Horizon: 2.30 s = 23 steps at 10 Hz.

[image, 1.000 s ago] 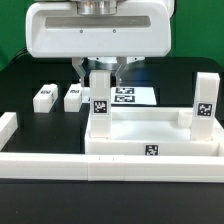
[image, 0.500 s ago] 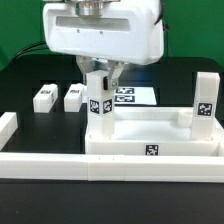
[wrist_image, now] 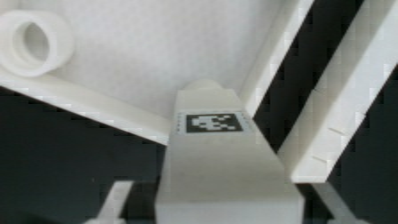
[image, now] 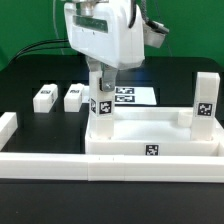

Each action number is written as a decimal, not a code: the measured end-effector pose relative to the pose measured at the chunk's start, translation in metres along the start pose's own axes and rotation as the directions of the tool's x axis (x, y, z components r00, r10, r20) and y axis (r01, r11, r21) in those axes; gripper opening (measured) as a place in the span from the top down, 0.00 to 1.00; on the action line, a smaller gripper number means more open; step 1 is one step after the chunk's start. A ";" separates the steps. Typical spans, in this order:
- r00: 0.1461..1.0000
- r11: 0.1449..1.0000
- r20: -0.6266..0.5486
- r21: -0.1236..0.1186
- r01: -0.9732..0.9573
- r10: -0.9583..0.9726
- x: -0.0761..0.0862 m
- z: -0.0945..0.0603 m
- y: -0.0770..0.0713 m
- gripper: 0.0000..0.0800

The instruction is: Assemble desk

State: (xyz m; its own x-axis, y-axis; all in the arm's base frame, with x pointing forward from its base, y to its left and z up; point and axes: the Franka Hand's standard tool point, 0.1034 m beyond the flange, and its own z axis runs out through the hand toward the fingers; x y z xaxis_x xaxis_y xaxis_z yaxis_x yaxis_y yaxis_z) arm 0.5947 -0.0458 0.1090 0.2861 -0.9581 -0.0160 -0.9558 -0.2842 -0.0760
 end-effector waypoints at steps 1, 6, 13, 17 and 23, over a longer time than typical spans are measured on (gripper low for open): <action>1.000 1.000 0.000 0.000 -0.028 0.028 0.000 0.000 0.000 0.64; 0.968 0.968 -0.001 -0.005 0.252 -0.252 -0.001 0.001 0.000 0.23; 0.599 0.599 0.002 -0.004 0.801 -0.801 -0.005 0.002 -0.003 0.19; 0.332 0.332 0.005 -0.011 0.943 -0.943 -0.002 0.002 -0.001 0.19; 0.102 0.101 0.014 -0.019 0.995 -0.995 0.001 0.003 0.001 0.39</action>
Offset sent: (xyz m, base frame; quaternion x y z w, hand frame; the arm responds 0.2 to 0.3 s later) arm 0.0031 -0.0047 -0.0010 -0.0193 0.0331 -0.0651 0.9971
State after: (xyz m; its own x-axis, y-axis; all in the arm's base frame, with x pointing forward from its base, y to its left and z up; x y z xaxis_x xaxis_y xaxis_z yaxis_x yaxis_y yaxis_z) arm 0.5942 -0.0475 0.1063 0.9807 0.1859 0.0604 0.1865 -0.9825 -0.0043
